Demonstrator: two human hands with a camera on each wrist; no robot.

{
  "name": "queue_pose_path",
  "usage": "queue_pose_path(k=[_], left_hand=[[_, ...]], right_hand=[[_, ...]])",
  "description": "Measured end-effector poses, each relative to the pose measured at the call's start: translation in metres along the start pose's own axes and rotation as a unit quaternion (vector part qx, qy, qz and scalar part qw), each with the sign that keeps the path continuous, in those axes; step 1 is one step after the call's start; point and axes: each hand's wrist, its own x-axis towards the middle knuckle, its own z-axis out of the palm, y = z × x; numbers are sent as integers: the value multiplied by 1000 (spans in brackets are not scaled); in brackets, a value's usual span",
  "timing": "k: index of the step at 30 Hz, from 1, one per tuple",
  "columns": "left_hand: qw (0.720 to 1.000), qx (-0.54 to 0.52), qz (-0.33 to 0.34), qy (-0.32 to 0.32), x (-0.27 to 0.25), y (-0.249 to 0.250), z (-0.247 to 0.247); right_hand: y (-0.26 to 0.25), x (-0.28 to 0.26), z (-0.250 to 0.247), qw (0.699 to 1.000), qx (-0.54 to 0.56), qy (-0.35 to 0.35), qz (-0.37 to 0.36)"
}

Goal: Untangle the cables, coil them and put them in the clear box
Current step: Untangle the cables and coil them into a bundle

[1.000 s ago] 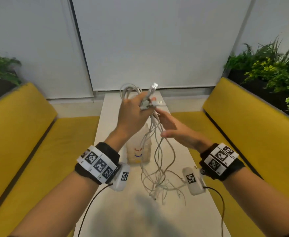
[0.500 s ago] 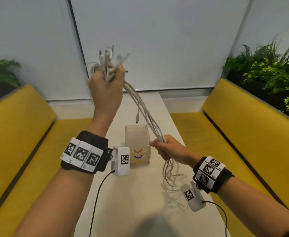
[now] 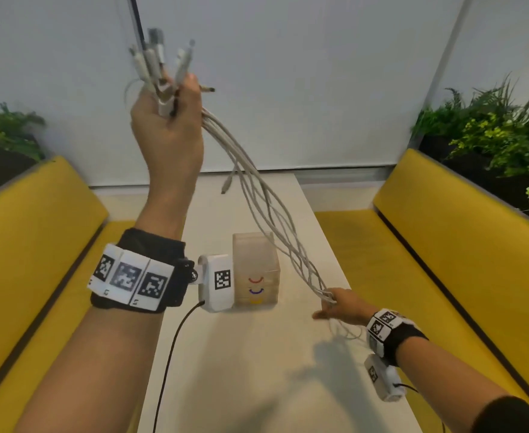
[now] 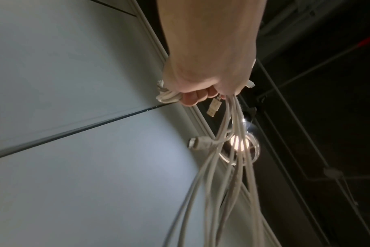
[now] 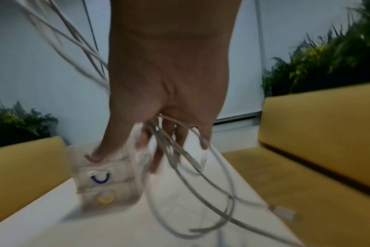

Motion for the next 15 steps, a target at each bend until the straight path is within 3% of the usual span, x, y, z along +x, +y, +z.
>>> queue_pose_path(k=[3, 6, 8, 9, 10, 12, 13, 15], left_hand=[[996, 43, -22, -70, -19, -10, 6], [982, 91, -46, -162, -51, -24, 14], [967, 123, -48, -220, -81, -37, 17], [956, 141, -56, -252, -98, -45, 18], [943, 158, -67, -284, -115, -54, 17], [920, 174, -87, -341, -146, -70, 14], [911, 171, -104, -360, -157, -75, 13], [899, 161, -144, -382, -173, -81, 12]], right_hand=[[6, 6, -22, 977, -133, -141, 84], [-20, -7, -61, 977, -125, -169, 48], [-46, -23, -84, 993, 26, -106, -44], [-58, -28, -89, 981, 151, -70, -102], [-72, -36, -90, 945, 279, -62, -156], [-95, -47, -80, 857, 448, -123, -225], [-105, -51, -72, 832, 473, -157, -244], [-113, -49, -51, 828, 466, -200, -241]])
